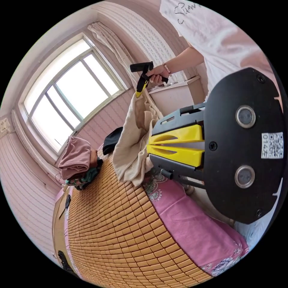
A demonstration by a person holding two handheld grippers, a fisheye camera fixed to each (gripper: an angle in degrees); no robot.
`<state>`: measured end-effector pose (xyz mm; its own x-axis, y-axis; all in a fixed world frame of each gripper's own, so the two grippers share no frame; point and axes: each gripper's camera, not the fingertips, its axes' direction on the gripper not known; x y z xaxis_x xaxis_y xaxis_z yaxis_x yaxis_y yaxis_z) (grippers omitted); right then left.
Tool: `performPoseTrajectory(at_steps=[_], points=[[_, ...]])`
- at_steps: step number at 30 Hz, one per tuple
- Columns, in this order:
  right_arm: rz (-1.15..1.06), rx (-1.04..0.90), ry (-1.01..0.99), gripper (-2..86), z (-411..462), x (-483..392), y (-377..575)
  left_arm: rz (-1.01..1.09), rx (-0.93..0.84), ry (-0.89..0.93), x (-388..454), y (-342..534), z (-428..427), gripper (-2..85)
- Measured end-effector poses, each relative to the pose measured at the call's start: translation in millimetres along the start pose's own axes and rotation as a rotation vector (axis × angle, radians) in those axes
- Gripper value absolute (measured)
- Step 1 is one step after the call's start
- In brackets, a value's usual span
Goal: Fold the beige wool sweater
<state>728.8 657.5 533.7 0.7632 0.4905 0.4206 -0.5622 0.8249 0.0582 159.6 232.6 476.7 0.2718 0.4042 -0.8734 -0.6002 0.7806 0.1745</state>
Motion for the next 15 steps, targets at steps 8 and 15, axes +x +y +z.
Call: performPoseTrajectory(at_steps=[8,15], points=[[-0.290,0.034,-0.078,1.6,-17,-68,-16,0.159,0.520,-0.102,33,-8,-189,-0.9],[-0.184,0.011,-0.137,1.6,-3,-48,-11,-0.131,0.109,-0.207,-31,28,-157,4.1]])
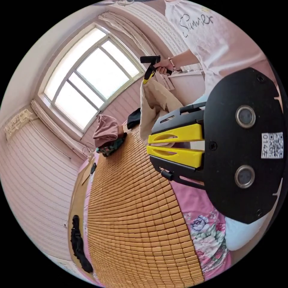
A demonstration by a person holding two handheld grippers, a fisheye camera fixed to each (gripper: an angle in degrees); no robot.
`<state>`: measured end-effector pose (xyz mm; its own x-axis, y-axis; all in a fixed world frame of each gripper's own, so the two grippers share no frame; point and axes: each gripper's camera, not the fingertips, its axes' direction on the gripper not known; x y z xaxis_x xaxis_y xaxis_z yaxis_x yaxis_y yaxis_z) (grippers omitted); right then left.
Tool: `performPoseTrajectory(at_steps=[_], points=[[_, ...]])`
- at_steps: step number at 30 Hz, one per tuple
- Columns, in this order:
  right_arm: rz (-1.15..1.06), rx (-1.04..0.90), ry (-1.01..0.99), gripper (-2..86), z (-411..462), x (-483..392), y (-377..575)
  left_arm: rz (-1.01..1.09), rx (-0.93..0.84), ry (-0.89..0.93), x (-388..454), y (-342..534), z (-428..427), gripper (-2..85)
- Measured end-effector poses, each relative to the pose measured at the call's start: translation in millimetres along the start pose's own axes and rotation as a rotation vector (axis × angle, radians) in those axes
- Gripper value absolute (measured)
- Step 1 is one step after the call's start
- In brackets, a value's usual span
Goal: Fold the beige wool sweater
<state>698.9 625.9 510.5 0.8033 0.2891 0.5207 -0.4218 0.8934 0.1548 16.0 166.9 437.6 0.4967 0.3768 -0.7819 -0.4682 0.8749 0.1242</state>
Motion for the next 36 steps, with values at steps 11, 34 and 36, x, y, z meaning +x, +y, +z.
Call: performPoseTrajectory(at_steps=[11,34,36], points=[[0.370,-0.057,0.073,1.7,-35,63,92,-0.181,-0.590,0.277,14,58,157,12.1],[-0.271,0.271,-0.261,1.1,-79,-94,-18,0.266,0.300,0.220,122,36,-219,-1.0],[-0.326,0.304,-0.308,1.0,-80,-113,-30,0.320,0.474,0.200,133,48,-282,-1.0]])
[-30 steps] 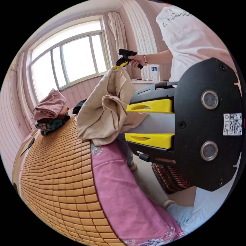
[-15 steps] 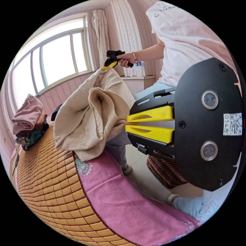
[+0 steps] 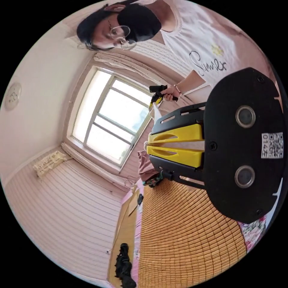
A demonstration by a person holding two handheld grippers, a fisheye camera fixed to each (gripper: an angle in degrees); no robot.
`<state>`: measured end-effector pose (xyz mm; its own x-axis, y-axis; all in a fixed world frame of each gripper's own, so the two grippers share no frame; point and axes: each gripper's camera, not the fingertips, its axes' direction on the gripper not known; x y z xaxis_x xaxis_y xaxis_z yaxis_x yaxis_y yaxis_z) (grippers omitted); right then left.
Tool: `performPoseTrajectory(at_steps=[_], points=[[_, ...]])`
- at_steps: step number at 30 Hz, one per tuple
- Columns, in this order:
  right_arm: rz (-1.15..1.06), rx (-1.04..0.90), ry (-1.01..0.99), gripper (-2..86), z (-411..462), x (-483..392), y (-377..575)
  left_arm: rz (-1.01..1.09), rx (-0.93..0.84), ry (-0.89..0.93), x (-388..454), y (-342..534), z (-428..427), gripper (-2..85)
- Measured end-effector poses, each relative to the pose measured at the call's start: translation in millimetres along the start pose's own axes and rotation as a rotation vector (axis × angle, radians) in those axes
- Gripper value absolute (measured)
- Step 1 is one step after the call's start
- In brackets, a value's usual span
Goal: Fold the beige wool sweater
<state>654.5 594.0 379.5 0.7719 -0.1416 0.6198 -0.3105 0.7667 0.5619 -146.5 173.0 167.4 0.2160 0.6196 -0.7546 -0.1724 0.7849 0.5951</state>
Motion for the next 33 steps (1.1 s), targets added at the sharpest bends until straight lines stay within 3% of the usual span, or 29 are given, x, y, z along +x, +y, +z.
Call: performPoseTrajectory(at_steps=[3,10,15,21,24,29,33], points=[[-0.019,-0.004,-0.054,0.7,29,-11,-13,0.099,0.143,-0.150,37,-15,-82,-1.0],[0.090,-0.091,-0.258,0.8,115,-12,-9,0.052,0.116,-0.421,85,16,-174,-1.0],[-0.161,-0.103,-0.374,0.6,123,-63,-45,0.056,0.218,-0.431,118,15,-233,-1.0],[-0.128,-0.309,-0.283,0.3,237,-38,-137,-0.068,0.114,-0.511,41,-42,-214,-1.0],[-0.098,-0.269,-0.356,0.3,290,-33,-213,-0.014,0.134,-0.517,13,-108,-200,-1.0],[-0.344,0.049,-0.252,0.1,292,-99,-343,0.199,0.326,-0.609,55,-224,-225,-0.9],[-0.334,0.009,-0.208,0.1,329,-102,-354,0.262,0.240,-0.729,57,-237,-215,-0.9]])
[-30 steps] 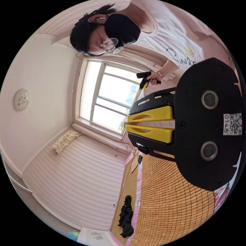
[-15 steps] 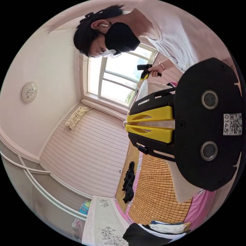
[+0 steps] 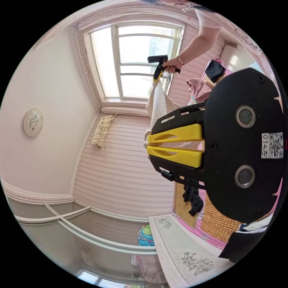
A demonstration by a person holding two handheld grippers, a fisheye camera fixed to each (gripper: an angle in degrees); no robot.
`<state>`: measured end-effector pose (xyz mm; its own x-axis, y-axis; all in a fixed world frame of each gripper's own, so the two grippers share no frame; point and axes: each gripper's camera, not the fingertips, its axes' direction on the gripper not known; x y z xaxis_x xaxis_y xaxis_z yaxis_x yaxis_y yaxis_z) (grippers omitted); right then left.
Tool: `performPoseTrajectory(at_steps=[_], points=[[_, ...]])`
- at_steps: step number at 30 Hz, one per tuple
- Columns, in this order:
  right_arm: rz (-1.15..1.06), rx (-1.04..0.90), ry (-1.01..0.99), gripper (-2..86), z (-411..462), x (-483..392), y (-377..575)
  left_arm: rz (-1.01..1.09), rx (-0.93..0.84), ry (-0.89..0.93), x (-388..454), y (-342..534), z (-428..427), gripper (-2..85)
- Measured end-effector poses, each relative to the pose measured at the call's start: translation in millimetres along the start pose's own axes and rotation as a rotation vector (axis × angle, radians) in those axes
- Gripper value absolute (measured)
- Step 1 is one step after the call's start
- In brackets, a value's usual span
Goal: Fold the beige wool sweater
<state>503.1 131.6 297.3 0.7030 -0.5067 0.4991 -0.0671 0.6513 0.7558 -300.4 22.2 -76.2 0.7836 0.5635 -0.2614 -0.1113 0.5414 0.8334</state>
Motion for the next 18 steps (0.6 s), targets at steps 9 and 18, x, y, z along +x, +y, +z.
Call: performPoseTrajectory(at_steps=[9,18], points=[[0.446,-0.451,0.047,0.3,158,109,209,-0.241,-0.622,-0.066,-66,235,100,-0.8],[0.827,-0.946,0.073,0.3,228,105,412,-0.436,-1.174,-0.125,-61,465,94,-0.8]])
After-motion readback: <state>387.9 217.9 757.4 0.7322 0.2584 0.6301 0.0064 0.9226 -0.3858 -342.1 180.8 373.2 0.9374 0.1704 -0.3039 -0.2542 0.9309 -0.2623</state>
